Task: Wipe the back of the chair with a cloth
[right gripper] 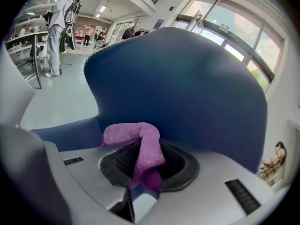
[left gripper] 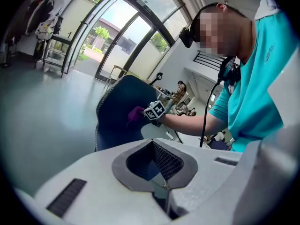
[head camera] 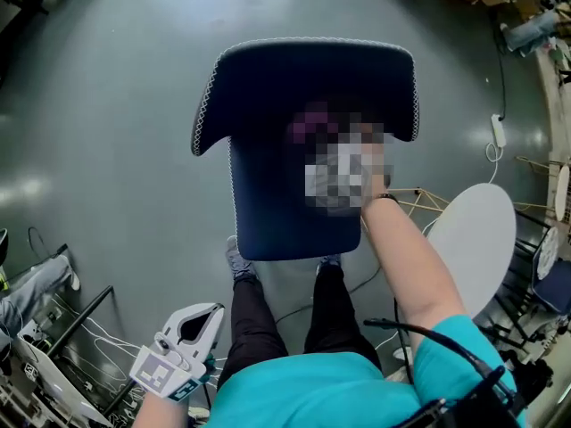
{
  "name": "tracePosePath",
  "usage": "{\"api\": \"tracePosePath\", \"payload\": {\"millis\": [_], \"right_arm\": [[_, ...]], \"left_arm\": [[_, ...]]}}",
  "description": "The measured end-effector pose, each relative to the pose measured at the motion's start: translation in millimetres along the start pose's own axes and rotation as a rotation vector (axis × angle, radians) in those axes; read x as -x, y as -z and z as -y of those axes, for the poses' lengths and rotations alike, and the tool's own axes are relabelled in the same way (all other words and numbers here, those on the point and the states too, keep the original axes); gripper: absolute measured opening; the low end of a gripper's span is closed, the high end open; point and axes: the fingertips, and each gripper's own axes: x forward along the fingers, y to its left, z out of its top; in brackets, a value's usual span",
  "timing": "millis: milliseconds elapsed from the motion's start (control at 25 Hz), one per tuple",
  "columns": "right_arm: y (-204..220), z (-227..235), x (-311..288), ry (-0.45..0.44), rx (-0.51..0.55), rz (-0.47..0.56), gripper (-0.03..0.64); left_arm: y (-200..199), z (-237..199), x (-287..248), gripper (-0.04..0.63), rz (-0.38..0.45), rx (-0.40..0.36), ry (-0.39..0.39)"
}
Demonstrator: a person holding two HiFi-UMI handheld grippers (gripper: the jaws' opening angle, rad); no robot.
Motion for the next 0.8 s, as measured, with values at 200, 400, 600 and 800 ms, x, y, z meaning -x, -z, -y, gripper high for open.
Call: {"api": "tracePosePath", "payload": {"millis": [200, 400, 600, 800], "right_arm": [[76.4, 64.8, 44.8, 0.124, -0.033, -0.064, 0.089], [121.0, 92.3, 88.1, 0.192, -0.031, -0.049, 0.089], [156.1, 119.5, 90.4, 0.200, -0.063, -0.044, 0.090], [129.2, 111.1, 91.4, 0.139, -0.070, 0.005, 0.089]], "left_arm": [[-4.9, 54.4, -52.2, 0.003, -0.051, -0.049, 0.075], [-2.7, 90.0, -95.5, 0.003, -0.094, -0.106, 0.141], [-6.8, 108.8, -141.2, 0.003, -0.108, -0.122, 0.170], [-7.9, 105.6, -127.4, 0.003, -0.084, -0.094, 0.145]]}}
